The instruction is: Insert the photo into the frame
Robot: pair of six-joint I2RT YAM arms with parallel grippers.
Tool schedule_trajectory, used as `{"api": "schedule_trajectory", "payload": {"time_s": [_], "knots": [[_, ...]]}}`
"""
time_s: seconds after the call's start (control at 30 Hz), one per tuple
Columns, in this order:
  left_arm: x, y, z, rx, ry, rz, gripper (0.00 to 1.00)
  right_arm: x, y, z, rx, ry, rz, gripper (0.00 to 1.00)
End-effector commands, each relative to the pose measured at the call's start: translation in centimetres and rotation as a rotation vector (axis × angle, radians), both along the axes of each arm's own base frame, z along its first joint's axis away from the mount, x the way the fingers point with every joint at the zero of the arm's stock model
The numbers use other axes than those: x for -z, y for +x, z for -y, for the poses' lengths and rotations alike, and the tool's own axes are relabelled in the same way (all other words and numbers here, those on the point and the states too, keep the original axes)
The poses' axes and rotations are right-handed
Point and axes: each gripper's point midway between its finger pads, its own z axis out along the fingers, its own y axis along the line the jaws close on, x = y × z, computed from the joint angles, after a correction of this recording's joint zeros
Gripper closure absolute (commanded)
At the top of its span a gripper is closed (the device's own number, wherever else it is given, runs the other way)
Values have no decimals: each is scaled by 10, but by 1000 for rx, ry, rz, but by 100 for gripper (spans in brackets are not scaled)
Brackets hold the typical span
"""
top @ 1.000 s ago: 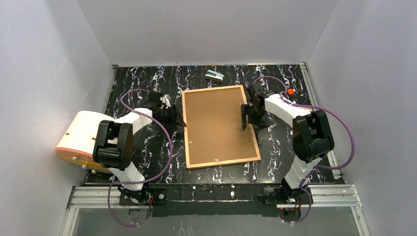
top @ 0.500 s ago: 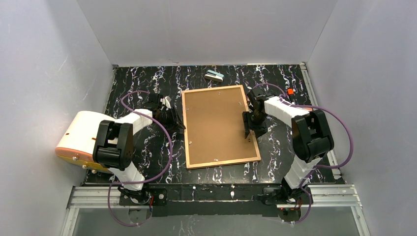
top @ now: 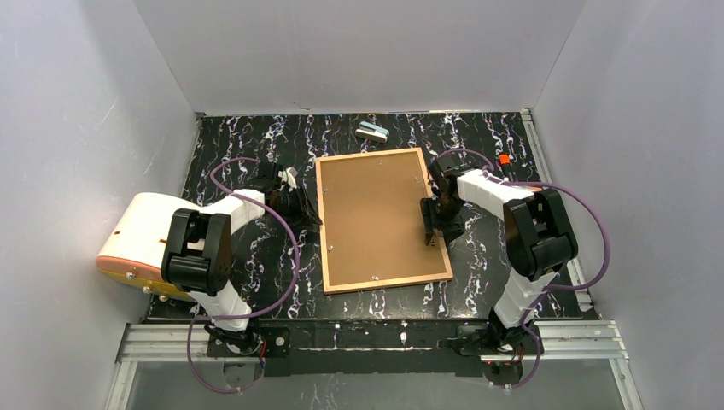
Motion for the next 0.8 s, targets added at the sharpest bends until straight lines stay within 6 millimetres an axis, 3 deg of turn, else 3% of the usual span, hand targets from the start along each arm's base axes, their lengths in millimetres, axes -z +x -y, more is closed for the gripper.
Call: {"api": "schedule_trajectory", "payload": {"time_s": [0.0,0.33,0.77], "knots": [[3,-7,2,25,-14,-17,67,6,-6,10,5,-49,-22,39],[3,-7,3,31,-24,-20,68,3,-4,9,9,-48,-8,65],[3,-6,3,26,-22,-15,69,-1,-1,2,14,-6,11,75]]}}
